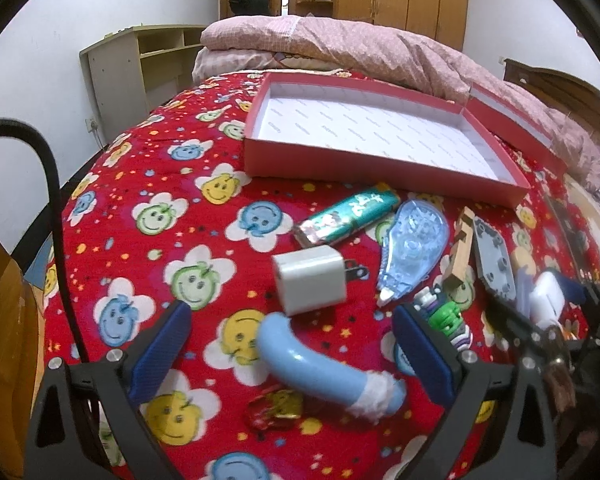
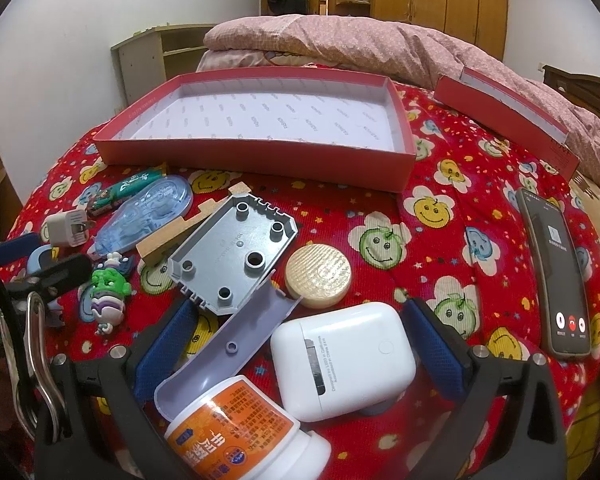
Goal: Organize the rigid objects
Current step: 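Move left tool toward red toy car while right tool approaches blue curved brush, then close left tool on red toy car while right tool grasps blue curved brush, then carry red toy car and blue brush over the red tray with both tools, then open left tool to set red car in tray while right tool releases brush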
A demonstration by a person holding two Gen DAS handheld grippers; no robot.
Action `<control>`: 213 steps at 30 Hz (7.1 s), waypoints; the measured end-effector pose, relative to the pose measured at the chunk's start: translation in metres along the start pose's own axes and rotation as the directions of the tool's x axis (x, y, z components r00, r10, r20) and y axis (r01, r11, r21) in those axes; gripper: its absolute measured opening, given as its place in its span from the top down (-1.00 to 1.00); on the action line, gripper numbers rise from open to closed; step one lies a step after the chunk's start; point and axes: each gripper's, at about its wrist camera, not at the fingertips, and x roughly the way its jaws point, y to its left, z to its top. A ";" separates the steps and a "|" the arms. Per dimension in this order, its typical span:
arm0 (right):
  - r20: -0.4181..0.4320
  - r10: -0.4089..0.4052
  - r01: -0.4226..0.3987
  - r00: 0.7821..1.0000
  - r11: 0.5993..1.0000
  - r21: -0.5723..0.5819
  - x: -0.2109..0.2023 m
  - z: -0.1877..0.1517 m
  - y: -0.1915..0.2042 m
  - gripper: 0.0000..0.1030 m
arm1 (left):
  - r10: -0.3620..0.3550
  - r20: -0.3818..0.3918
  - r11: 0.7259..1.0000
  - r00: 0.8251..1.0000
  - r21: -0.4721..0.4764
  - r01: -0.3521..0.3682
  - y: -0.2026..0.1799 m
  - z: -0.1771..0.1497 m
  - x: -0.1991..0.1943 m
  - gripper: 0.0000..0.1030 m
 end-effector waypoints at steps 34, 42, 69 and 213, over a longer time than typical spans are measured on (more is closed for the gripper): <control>0.003 0.002 -0.002 1.000 1.000 0.002 -0.001 0.000 0.001 -1.00 | -0.038 0.015 0.984 0.999 0.175 0.035 0.007 -0.047 -0.039 -0.99; 0.001 0.012 -0.012 1.000 1.000 0.010 -0.002 0.001 -0.001 -0.99 | -0.035 0.049 0.982 0.998 0.185 0.025 0.014 -0.049 -0.055 -0.88; -0.015 0.347 -0.348 0.938 0.937 -0.044 -0.073 -0.009 0.036 -0.27 | -0.100 0.011 0.985 0.995 0.139 0.097 0.019 -0.052 -0.040 0.27; -0.024 0.248 -0.245 0.968 0.964 0.103 0.065 0.119 -0.068 0.61 | -0.054 -0.017 0.994 0.998 0.092 0.055 -0.069 0.157 0.115 0.20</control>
